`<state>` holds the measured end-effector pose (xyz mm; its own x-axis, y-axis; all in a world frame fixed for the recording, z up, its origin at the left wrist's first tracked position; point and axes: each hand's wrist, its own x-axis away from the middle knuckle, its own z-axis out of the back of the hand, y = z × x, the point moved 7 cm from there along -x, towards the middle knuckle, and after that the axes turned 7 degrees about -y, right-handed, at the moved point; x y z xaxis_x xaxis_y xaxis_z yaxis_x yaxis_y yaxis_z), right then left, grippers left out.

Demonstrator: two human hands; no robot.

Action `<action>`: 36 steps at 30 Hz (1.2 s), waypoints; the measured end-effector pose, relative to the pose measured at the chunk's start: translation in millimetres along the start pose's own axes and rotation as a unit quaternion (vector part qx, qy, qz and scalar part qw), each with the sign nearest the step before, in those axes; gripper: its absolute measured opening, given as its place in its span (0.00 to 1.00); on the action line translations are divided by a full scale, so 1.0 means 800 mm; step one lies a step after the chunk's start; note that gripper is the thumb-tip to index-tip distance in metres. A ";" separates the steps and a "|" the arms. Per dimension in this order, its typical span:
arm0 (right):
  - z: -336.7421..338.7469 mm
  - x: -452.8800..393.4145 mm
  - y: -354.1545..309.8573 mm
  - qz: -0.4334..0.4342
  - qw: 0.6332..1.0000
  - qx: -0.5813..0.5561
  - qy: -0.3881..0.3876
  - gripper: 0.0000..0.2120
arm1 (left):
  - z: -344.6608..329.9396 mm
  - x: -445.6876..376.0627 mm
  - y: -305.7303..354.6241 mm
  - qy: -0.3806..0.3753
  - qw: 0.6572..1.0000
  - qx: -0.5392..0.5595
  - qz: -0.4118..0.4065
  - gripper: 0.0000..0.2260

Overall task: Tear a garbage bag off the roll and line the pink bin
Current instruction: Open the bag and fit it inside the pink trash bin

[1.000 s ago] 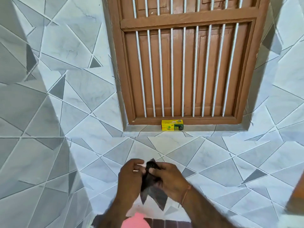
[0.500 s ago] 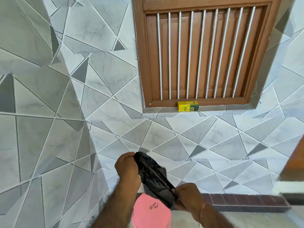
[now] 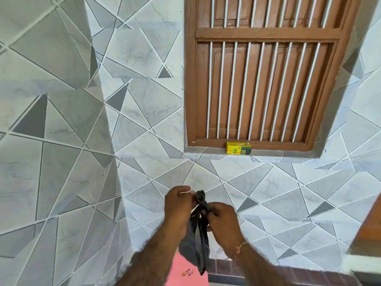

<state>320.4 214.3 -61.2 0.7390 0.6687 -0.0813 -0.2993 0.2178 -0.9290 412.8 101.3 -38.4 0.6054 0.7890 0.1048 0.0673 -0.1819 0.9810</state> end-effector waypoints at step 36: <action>0.116 0.023 0.109 -0.053 0.977 0.150 0.141 0.12 | 0.016 0.024 0.001 0.060 0.996 -0.040 -0.051 0.06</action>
<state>251.7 311.4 -110.4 0.9000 0.4174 -0.1254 -0.3438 0.5032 -0.7928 434.5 109.0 -37.7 0.4985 0.8667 0.0173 0.0572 -0.0527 0.9970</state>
